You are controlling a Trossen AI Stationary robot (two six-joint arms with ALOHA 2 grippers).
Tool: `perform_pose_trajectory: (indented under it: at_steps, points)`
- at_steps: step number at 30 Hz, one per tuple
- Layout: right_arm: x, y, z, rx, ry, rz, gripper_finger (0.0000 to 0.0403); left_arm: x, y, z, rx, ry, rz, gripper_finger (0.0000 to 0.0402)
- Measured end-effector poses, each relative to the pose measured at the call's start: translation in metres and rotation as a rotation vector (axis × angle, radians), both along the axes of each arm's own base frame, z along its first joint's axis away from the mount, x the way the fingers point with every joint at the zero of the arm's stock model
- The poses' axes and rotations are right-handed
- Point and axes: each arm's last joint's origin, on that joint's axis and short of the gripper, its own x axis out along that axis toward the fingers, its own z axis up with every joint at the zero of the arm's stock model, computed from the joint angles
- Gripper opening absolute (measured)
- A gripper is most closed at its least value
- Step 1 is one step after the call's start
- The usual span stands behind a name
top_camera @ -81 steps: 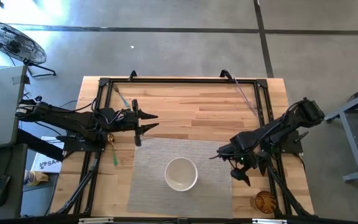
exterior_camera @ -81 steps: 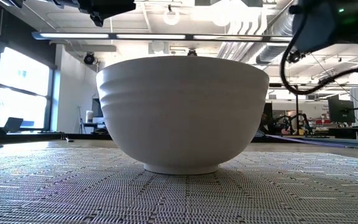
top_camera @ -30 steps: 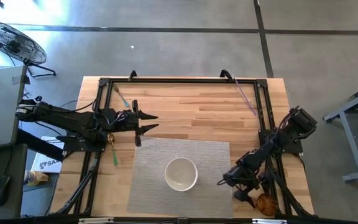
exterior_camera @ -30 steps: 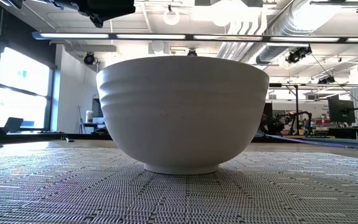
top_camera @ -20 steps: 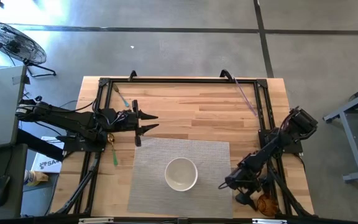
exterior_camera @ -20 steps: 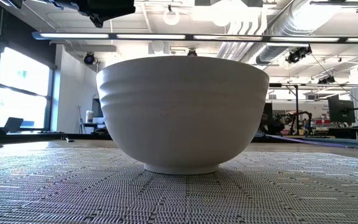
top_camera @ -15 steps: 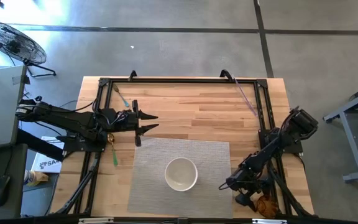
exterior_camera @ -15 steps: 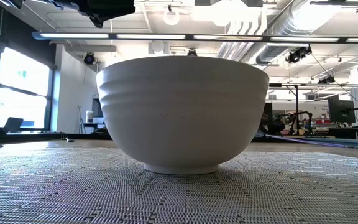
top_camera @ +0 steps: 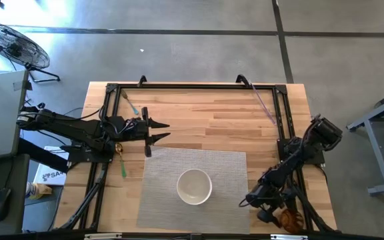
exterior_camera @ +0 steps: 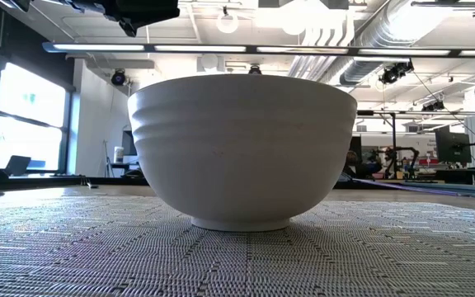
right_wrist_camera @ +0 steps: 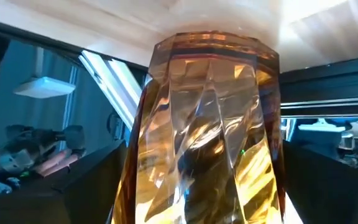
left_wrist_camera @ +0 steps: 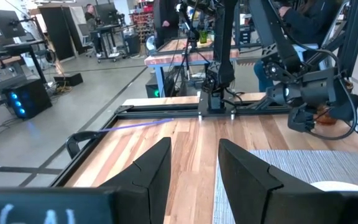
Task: Pick & Place Utensil
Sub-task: Put the brown cup to the top right on the gray mat
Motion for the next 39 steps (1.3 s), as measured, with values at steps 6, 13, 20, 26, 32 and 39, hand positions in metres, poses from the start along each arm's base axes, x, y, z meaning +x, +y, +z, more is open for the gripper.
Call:
perform_pose_trajectory:
  at_steps: [6, 13, 20, 26, 32, 39]
  points:
    - [0.011, -0.012, 0.000, 0.005, 0.002, -0.051, 0.0373, 0.000, 0.000, 0.000, 0.000, -0.002, 0.000, 0.0131]
    - [0.031, -0.041, 0.004, 0.052, -0.040, -0.139, 0.0374, 0.000, 0.000, 0.000, 0.000, -0.002, 0.000, 0.0131]
    - [0.035, -0.079, 0.014, 0.047, -0.037, -0.218, 0.0374, 0.000, 0.000, 0.000, 0.002, 0.001, 0.000, 0.0131]
    - [0.044, -0.115, 0.019, 0.021, -0.093, -0.341, 0.0374, 0.000, 0.000, 0.000, 0.002, 0.003, 0.000, 0.0131]
    - [0.052, -0.154, 0.018, 0.017, -0.136, -0.489, 0.0374, 0.000, 0.000, -0.001, 0.003, 0.011, -0.002, 0.0131]
    - [0.055, -0.202, 0.019, 0.032, -0.211, -0.670, 0.0374, 0.000, 0.000, -0.002, 0.004, 0.019, -0.002, 0.0131]
